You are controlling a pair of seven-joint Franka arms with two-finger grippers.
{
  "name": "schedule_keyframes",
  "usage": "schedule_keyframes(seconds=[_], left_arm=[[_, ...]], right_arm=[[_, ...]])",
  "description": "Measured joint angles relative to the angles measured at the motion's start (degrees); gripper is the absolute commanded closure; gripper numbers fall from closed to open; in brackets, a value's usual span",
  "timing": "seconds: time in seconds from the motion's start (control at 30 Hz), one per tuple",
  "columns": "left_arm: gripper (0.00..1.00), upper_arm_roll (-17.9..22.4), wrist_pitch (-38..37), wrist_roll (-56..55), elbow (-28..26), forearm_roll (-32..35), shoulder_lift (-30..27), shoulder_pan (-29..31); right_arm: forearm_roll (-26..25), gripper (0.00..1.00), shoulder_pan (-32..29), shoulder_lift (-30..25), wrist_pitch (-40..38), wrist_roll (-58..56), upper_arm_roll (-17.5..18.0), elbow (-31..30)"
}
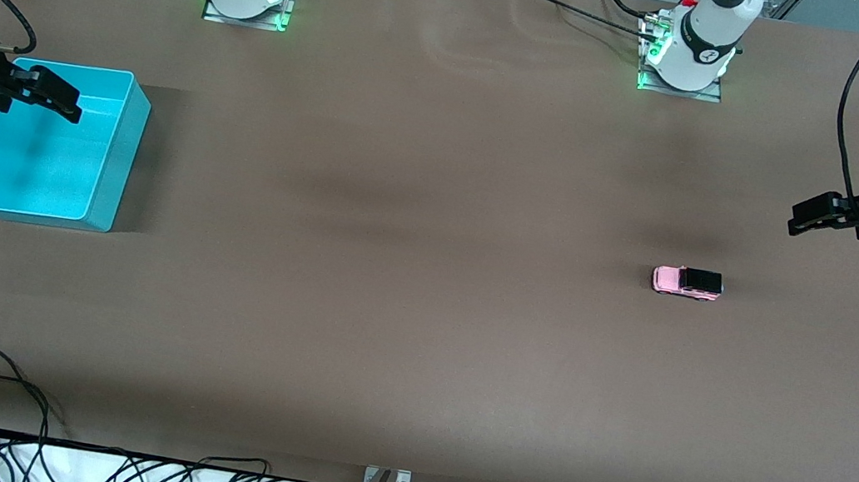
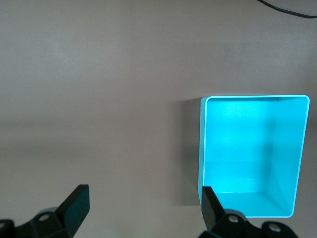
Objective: Wind and store pink jeep toy
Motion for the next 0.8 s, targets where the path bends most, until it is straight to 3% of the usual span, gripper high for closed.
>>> schedule_keyframes(seconds=[0.8], left_arm=[[0.0, 0.0, 0.0, 0.0, 0.0, 0.0, 0.0, 0.0]], right_arm=[[-0.02, 0.0, 0.36, 0.1, 2.01, 0.0, 0.01, 0.0]])
